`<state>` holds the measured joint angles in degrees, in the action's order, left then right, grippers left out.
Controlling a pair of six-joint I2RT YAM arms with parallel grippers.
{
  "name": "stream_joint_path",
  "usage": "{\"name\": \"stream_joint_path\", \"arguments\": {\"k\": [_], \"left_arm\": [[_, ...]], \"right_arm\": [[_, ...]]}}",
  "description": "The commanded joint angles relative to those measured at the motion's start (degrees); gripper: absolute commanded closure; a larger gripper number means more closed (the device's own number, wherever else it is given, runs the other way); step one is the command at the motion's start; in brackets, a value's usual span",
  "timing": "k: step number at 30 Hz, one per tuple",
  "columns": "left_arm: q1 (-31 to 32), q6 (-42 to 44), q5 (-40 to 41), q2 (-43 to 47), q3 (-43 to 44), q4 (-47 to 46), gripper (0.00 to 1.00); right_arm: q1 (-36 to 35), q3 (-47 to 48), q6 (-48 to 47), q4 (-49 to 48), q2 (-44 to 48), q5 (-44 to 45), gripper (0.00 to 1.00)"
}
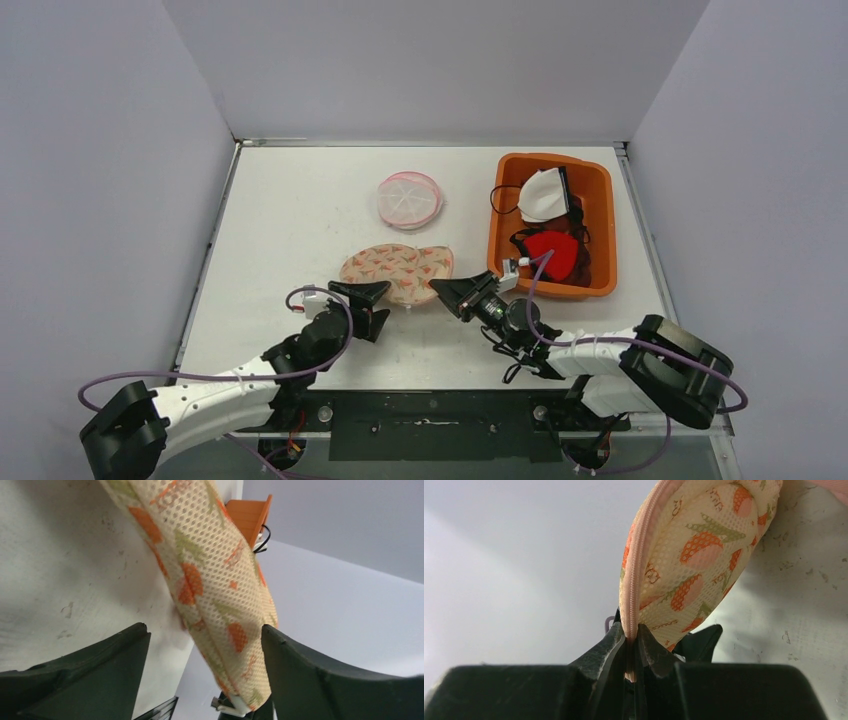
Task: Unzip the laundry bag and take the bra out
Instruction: Unzip the laundry bag at the center of the board.
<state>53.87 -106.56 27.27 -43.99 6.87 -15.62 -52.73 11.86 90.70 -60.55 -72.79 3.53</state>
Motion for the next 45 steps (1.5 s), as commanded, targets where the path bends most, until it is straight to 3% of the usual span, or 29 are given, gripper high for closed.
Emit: {"name": "stream_joint_path", "arguments": {"k": [1, 4, 7, 12, 14, 26, 29, 33, 35, 39, 41, 45], "left_arm": [[-2.0, -0.9, 0.6, -1.9, -0.3, -10.7, 0.24], [-2.7, -0.4, 0.5, -1.6, 0.5, -9.3, 0.37], [-2.8, -0.4, 0.5, -1.9, 0.5, -8.9, 0.4], [-3.1, -0.4, 0.0, -3.8, 0.3, -9.7, 0.2], [-3.2, -0.3, -0.1, -4.6, 0.3, -10.3, 0.22], [-3.6, 1.4, 0.6, -2.4, -0.8, -8.3, 1.0], [-3.6, 2.5, 1.3, 1.3, 0.0, -2.4, 1.0], [-3.6, 6.0, 2.6, 7.5, 3.3, 9.8, 1.0], [-3.6, 9.7, 3.9, 10.3, 5.9, 17.1, 1.0], [-3.6, 12.8, 7.2, 13.7, 11.8, 31.6, 1.0], [-3.6, 13.6, 9.4, 13.6, 16.0, 38.9, 1.0], [-3.6, 14.5, 13.3, 10.6, 23.8, 52.4, 1.0]], "right_arm": [[-0.8, -0.7, -2.3, -16.7, -3.0, -1.4, 0.95], [-1.5, -1.0, -2.7, -19.1, -5.0, -1.7, 0.95], [-1.9, -0.6, -2.8, -20.3, -6.2, -1.8, 0.95], [-3.2, 0.2, -2.9, -22.5, -8.4, -1.7, 0.95], [-3.6, 0.3, -2.6, -23.3, -9.4, -1.5, 0.95], [-4.0, 0.5, -5.7, -18.6, -5.5, -1.4, 0.95], [-4.0, 1.9, -11.0, -10.0, -1.0, -3.1, 0.92], [-4.2, 6.1, -21.7, 7.6, 7.5, -7.4, 0.32], [-5.0, 9.5, -27.7, 19.4, 12.1, -7.5, 0.16], [-8.7, 17.3, -42.7, 41.8, 19.1, -1.8, 0.01], [-13.3, 22.1, -52.4, 52.6, 19.5, 5.7, 0.1], [-25.4, 29.0, -60.5, 70.1, 14.9, 31.9, 0.1]]}}
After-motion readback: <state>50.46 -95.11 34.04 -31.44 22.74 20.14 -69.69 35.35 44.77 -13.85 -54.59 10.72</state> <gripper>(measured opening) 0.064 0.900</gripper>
